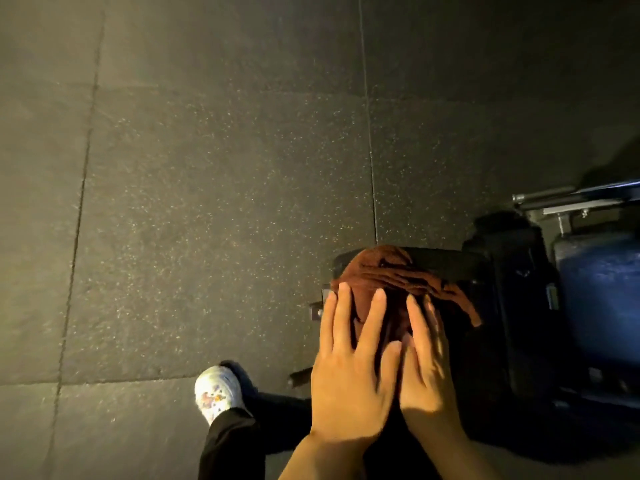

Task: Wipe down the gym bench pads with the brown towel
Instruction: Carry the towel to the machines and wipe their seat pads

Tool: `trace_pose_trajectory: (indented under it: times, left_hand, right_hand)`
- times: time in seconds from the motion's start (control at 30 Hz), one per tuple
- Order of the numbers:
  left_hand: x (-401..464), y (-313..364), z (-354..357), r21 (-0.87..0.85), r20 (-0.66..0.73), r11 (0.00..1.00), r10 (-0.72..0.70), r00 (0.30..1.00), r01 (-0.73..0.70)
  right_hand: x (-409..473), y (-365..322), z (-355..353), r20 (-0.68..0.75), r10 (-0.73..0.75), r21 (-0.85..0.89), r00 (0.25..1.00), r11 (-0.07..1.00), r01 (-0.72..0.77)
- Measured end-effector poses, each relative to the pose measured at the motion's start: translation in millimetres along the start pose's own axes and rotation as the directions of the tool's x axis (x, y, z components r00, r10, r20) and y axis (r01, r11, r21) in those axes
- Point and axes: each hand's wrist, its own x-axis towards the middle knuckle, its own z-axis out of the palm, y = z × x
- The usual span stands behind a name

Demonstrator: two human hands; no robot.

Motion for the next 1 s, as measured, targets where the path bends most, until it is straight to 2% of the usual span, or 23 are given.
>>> trace_pose_trajectory:
  times: [0.1, 0.17, 0.23, 0.3, 0.4, 0.43, 0.5, 0.53, 0.57, 0.6, 0.63, 0.73, 0.83, 1.0]
  left_hand:
    - [11, -40, -43, 0.132, 0.186, 0.964, 0.205, 0.961, -0.231]
    - [23, -61, -76, 0.257, 0.274, 0.913, 0.245, 0.930, -0.316]
    - [41, -68, -108, 0.309, 0.307, 0.887, 0.249, 0.919, -0.343]
    - [62, -65, -128, 0.317, 0.336, 0.845, 0.325, 0.884, -0.431]
    - [98, -53, -127, 0.269, 0.375, 0.698, 0.559, 0.739, -0.664]
    - [111, -43, -120, 0.229, 0.426, 0.635, 0.616, 0.662, -0.738]
    - [132, -18, -103, 0.095, 0.595, 0.472, 0.679, 0.430, -0.876]
    - [142, -5, -89, 0.030, 0.698, 0.390, 0.651, 0.298, -0.920]
    - [150, 4, -73, -0.001, 0.805, 0.324, 0.561, 0.191, -0.946]
    - [159, 10, -57, -0.012, 0.865, 0.257, 0.488, 0.119, -0.966]
    - [166, 12, -42, -0.035, 0.878, 0.224, 0.472, 0.077, -0.974]
    - [177, 3, -23, -0.164, 0.802, 0.192, 0.597, -0.018, -0.968]
    - [177, -3, -24, -0.243, 0.715, 0.212, 0.699, -0.026, -0.947]
    - [190, -2, -25, -0.282, 0.765, 0.143, 0.631, -0.132, -0.949]
  right_hand:
    - [-14, -41, 16, -0.086, 0.252, 0.056, 0.964, 0.967, -0.248]
    - [-27, -66, 30, -0.154, 0.350, -0.019, 0.924, 0.934, -0.357]
    - [-34, -80, 42, -0.249, 0.333, -0.127, 0.910, 0.920, -0.371]
    - [-33, -85, 48, -0.316, 0.295, -0.176, 0.902, 0.916, -0.361]
    - [-28, -78, 54, -0.379, 0.246, -0.248, 0.892, 0.901, -0.354]
    - [-28, -75, 56, -0.396, 0.232, -0.267, 0.888, 0.897, -0.353]
    - [-31, -74, 58, -0.415, 0.222, -0.259, 0.883, 0.901, -0.348]
    - [-31, -74, 58, -0.427, 0.210, -0.256, 0.879, 0.905, -0.340]
    - [-30, -74, 59, -0.435, 0.205, -0.249, 0.877, 0.908, -0.336]
    - [-28, -74, 59, -0.439, 0.205, -0.246, 0.875, 0.909, -0.336]
    - [-26, -73, 60, -0.442, 0.203, -0.250, 0.874, 0.908, -0.337]
    - [-25, -65, 65, -0.467, 0.186, -0.276, 0.864, 0.898, -0.342]
    - [-28, -64, 67, -0.451, 0.214, -0.253, 0.866, 0.900, -0.354]
    - [-26, -69, 62, -0.420, 0.284, -0.196, 0.862, 0.899, -0.392]
